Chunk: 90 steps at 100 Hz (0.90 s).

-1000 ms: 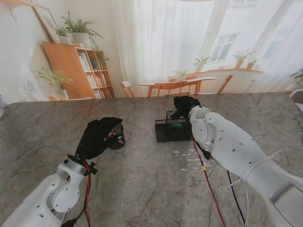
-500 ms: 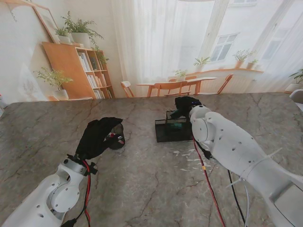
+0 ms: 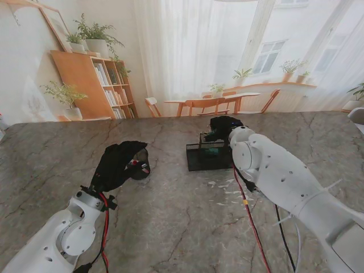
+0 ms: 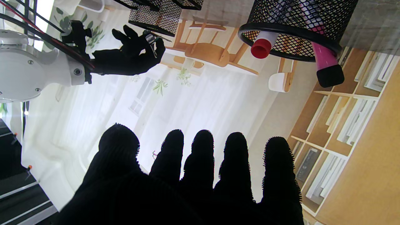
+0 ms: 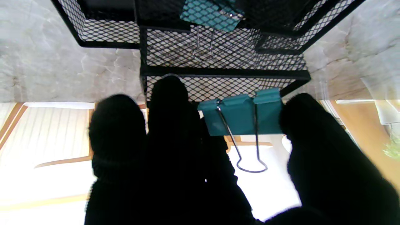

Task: Organize desk stationery

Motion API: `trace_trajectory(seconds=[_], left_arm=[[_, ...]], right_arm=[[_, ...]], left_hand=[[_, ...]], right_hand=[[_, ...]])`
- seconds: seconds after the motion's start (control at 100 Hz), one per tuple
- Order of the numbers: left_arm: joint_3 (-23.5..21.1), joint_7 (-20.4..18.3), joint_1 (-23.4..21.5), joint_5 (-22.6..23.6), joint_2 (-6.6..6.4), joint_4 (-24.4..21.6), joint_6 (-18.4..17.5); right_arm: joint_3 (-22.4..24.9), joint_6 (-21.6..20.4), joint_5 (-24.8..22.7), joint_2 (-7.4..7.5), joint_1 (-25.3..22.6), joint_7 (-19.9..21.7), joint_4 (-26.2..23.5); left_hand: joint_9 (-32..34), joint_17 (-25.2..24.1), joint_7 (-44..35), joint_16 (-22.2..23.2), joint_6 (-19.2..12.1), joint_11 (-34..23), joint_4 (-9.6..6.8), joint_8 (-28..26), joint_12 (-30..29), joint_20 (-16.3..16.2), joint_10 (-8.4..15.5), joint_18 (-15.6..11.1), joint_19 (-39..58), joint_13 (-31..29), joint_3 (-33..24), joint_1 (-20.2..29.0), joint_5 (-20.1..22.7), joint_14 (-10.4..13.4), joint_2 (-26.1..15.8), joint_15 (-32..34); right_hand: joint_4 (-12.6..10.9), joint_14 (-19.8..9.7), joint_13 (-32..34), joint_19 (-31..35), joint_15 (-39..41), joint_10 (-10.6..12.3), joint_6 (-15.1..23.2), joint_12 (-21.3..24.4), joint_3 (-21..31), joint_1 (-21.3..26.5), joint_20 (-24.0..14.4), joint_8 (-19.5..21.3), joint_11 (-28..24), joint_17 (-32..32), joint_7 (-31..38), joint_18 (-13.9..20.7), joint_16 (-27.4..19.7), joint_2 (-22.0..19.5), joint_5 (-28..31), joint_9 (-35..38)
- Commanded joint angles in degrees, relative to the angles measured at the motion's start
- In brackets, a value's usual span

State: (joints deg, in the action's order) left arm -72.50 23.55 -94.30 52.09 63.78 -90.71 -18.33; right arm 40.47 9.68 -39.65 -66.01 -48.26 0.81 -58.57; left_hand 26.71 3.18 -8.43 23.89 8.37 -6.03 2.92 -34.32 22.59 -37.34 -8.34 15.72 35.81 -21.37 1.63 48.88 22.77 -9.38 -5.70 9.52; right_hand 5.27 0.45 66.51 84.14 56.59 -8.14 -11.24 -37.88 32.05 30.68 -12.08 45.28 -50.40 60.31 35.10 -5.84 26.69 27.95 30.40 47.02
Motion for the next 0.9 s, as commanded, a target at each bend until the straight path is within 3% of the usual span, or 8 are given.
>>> trace_trajectory(seconds=[0.0, 0.3, 0.5, 0.62, 0.76, 0.83, 0.89], left_arm=[[0.2, 0.1, -0.2, -0.2, 0.21, -0.1, -0.1], [0.2, 0.2, -0.1, -0.2, 0.21, 0.0, -0.3], [0.1, 0.3, -0.2, -0.1, 0.21, 0.0, -0.4], [0.1, 0.4, -0.2, -0.2, 0.24, -0.1, -0.5], [0.1, 0.6, -0.3, -0.1, 0.25, -0.1, -0.6], [0.1, 0.6, -0.3, -0.1, 0.25, -0.1, -0.6], [0.1, 0.6, -0.3, -0.1, 0.25, -0.1, -0.6]], right_arm=[[0.3, -0.8, -0.2, 0.5, -0.1, 1.1, -0.6], [0.2, -0.1, -0.2, 0.55, 0.0, 1.6, -0.6], [2.4, -2.0, -1.5, 1.24, -1.5, 1.7, -2.9], [4.1, -3.4, -2.5, 1.84, -2.4, 2.8, -4.8], [4.3, -3.8, -2.2, 1.92, -2.5, 3.2, -5.0], [4.2, -3.7, -2.0, 1.89, -2.5, 3.4, -4.9], [4.0, -3.4, -1.4, 1.77, -2.5, 3.5, -4.7]], left_hand=[[0.4, -0.3, -0.3, 0.2, -0.5, 0.1, -0.05, -0.2, 0.3, 0.5, 1.1, -0.7, -0.9, -1.0, 1.0, 1.0, 1.2, 1.3, -3.3, 0.0], [0.4, -0.3, -0.3, 0.2, -0.5, 0.1, -0.02, -0.2, 0.3, 0.5, 1.1, -0.6, -0.8, -0.9, 1.1, 0.9, 1.2, 1.3, -3.2, 0.0], [0.4, -0.3, -0.3, 0.2, -0.6, 0.2, -0.05, -0.2, 0.3, 0.5, 1.2, -0.6, -0.8, -1.0, 1.0, 1.0, 1.2, 1.3, -3.3, 0.0], [0.4, -0.3, -0.4, 0.2, -0.6, 0.2, -0.04, -0.2, 0.3, 0.5, 1.1, -0.6, -0.9, -1.0, 1.0, 0.9, 1.3, 1.3, -3.3, 0.0], [0.5, -0.3, -0.4, 0.2, -0.6, 0.2, -0.04, -0.2, 0.3, 0.5, 1.1, -0.6, -0.9, -1.1, 1.0, 0.9, 1.3, 1.3, -3.2, 0.0], [0.4, -0.3, -0.4, 0.3, -0.6, 0.2, -0.04, -0.2, 0.3, 0.5, 1.2, -0.6, -0.9, -1.1, 1.0, 0.9, 1.3, 1.3, -3.2, 0.0], [0.4, -0.3, -0.3, 0.3, -0.7, 0.2, -0.05, -0.2, 0.3, 0.5, 1.2, -0.6, -0.9, -1.1, 1.0, 0.9, 1.2, 1.3, -3.3, 0.0]], right_hand=[[-2.2, 2.3, -1.3, 2.1, 1.8, 0.8, 1.5, -1.0, -1.6, -1.6, 1.1, 1.6, -0.3, 0.9, -2.3, -1.7, 0.6, -2.1, -1.4, -1.8], [-2.6, 4.5, -4.5, 3.4, 3.1, -2.2, 0.0, 0.0, -4.0, -2.8, 0.3, 2.9, 5.5, -2.8, -9.2, -4.2, 0.9, -3.7, -3.1, -8.2], [-2.2, 8.1, -8.7, 4.3, 4.7, -5.7, 2.4, 1.3, -1.4, -12.0, -4.3, 3.1, 13.1, -7.9, -16.6, -8.6, 1.9, -7.1, -6.9, -14.1], [-2.1, 9.4, -10.4, 4.6, 4.6, -6.2, 3.8, 1.3, -1.2, -13.1, -5.9, 3.0, 14.7, -10.5, -17.5, -10.2, 2.2, -8.3, -7.4, -14.8], [-2.1, 9.2, -9.9, 5.0, 4.7, -3.8, 4.0, -0.2, -1.5, -12.3, -7.1, 2.8, 12.7, -10.8, -17.0, -10.6, 2.5, -8.8, -5.6, -9.9], [-2.2, 8.6, -8.2, 5.3, 4.9, -0.8, 1.9, -1.8, -1.8, -11.8, -7.6, 2.7, 9.4, -9.6, -16.3, -10.4, 2.6, -9.2, -3.8, -3.8], [-2.3, 8.5, -7.5, 5.4, 4.9, 0.2, -0.3, -2.1, -1.9, -11.5, -7.7, 2.6, 8.1, -9.2, -16.1, -10.6, 2.5, -9.5, -2.7, -1.5]])
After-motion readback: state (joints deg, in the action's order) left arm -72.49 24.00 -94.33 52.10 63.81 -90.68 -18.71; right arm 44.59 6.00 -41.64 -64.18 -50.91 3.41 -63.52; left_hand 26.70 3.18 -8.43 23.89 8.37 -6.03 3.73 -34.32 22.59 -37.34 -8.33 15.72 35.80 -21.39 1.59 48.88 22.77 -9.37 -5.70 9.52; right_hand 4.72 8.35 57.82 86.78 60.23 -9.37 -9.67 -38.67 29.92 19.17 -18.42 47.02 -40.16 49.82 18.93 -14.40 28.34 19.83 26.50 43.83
